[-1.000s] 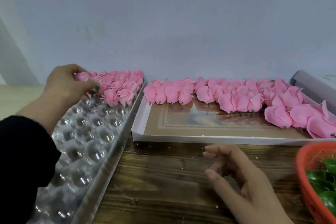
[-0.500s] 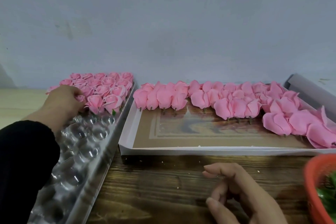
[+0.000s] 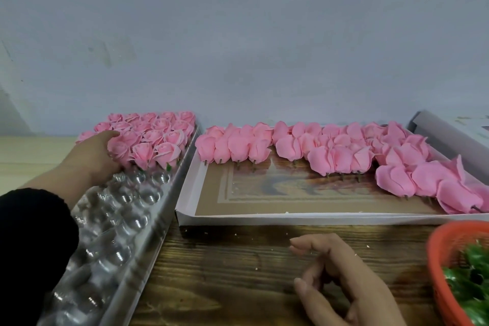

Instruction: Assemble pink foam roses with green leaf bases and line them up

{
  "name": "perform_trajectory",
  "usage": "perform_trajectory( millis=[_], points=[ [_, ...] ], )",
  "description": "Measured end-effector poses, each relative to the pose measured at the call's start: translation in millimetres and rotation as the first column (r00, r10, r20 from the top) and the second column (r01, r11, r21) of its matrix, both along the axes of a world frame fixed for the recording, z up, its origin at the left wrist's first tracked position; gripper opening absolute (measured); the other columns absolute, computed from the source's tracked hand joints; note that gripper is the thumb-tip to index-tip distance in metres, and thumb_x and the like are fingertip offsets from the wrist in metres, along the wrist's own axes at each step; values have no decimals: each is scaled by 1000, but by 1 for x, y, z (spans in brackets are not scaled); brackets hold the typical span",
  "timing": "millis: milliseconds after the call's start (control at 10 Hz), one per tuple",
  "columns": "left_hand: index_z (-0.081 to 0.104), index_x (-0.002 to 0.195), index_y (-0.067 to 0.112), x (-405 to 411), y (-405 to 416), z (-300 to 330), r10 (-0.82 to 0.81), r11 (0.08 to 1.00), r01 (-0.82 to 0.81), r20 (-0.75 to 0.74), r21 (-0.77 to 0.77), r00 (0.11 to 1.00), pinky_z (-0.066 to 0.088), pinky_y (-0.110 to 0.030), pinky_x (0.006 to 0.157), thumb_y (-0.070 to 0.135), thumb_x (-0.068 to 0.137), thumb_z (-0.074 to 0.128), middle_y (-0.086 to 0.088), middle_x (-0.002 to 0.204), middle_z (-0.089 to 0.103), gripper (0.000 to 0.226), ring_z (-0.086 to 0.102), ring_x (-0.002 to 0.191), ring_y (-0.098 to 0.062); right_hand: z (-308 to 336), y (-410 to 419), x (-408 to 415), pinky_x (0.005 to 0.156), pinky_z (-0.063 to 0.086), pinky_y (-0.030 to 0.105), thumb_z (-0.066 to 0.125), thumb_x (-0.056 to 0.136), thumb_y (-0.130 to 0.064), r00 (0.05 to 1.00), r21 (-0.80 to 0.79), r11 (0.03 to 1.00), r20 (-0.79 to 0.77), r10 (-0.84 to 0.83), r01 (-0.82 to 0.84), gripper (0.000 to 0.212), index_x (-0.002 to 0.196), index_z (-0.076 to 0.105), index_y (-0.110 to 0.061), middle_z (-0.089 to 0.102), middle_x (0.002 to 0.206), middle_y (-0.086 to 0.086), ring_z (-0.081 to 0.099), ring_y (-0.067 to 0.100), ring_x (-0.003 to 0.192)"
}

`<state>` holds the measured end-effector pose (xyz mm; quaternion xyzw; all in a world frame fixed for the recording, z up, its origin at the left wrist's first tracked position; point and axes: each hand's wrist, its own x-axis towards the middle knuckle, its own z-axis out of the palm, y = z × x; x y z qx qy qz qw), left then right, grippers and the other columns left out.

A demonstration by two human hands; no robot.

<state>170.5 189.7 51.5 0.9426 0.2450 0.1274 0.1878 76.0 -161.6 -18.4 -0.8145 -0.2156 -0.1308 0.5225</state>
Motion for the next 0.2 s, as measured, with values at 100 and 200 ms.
perform_trajectory(
  millis=[100,200],
  points=[
    [45,135,9,-21,-3,17,-24,1000,24,35,6,999,43,-40,85,-6,75,66,-28,119,57,66,59,94,-41,3,-4,0,52,45,28,61,67,-38,999,16,999,26,29,-29,33,99,57,-43,59,61,-7,55,9,57],
    [58,116,19,-50,-22,30,-140,988,148,184,-34,973,47,-41,80,5,79,68,-18,114,61,41,62,82,-36,14,-6,-9,51,43,32,61,71,-24,998,93,995,37,43,-46,30,95,61,-41,60,67,-5,57,12,64]
  ],
)
